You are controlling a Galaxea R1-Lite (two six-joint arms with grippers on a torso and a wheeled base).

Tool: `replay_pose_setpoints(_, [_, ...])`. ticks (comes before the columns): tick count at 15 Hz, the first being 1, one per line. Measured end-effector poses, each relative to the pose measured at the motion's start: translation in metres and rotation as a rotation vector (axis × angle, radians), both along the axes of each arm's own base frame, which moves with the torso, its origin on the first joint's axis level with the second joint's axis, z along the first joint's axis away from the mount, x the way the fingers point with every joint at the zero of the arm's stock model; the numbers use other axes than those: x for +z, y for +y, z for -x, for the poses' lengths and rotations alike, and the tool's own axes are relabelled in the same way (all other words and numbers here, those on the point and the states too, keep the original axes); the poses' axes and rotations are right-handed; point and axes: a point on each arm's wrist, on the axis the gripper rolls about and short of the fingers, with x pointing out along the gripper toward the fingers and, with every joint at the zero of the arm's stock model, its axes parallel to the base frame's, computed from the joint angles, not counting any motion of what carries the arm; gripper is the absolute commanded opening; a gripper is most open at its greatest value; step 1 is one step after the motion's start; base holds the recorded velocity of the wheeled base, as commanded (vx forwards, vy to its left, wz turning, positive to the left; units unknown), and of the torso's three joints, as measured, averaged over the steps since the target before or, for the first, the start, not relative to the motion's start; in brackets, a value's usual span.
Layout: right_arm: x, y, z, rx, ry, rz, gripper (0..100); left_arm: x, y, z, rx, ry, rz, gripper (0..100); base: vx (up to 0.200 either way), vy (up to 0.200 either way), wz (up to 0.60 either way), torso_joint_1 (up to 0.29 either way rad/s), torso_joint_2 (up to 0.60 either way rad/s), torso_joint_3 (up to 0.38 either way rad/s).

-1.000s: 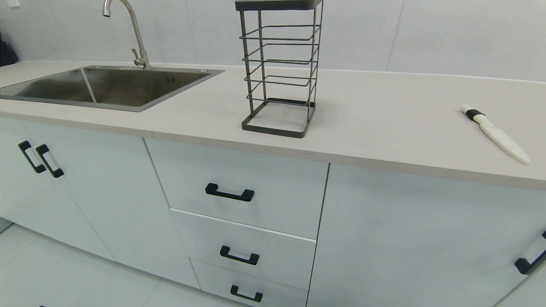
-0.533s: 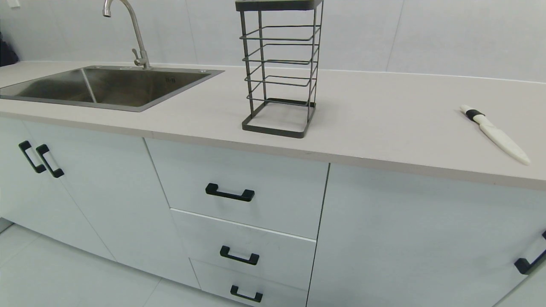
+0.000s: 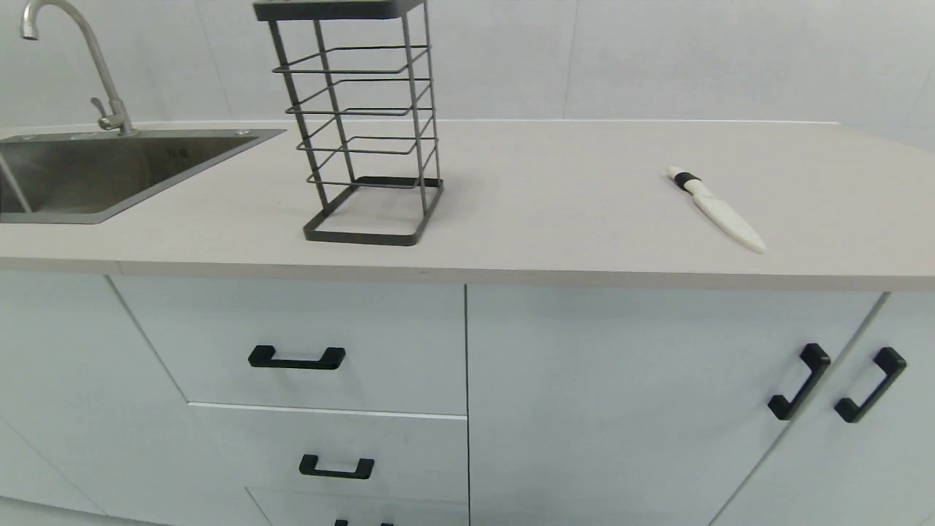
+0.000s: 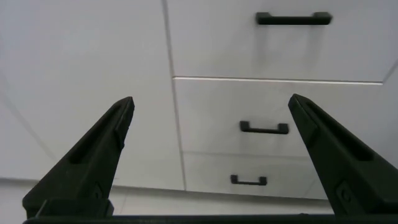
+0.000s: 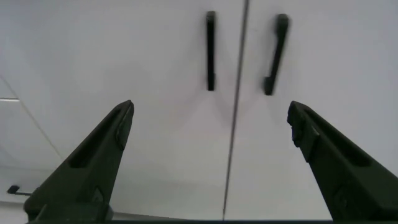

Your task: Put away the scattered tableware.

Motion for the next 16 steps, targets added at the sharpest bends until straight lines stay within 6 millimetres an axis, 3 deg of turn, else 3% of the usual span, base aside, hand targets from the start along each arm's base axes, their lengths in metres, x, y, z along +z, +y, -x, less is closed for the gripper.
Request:
replay_pose_setpoints(5, [-0.0001, 0.0, 0.0, 0.002, 0.001, 0.0, 100, 0.0002, 0.0001, 0.0, 0.002, -0.001, 0.009, 100, 0.2, 0.0, 0.0, 0.004, 0.0, 0.002])
replay_pose_setpoints(11, [0.0001, 0.0, 0.0, 0.0, 0.0, 0.002, 100, 0.0002, 0.0001, 0.0, 0.003, -0.001, 0.009, 100, 0.0, 0.0, 0.0, 0.0, 0.0, 0.0])
replay_pose_setpoints(16, [0.0002, -0.0001, 0.0, -0.005, -0.001, 0.002, 100, 0.0002, 0.0001, 0.0, 0.003, -0.001, 0.009, 100, 0.0, 0.0, 0.0, 0.013, -0.29, -0.286])
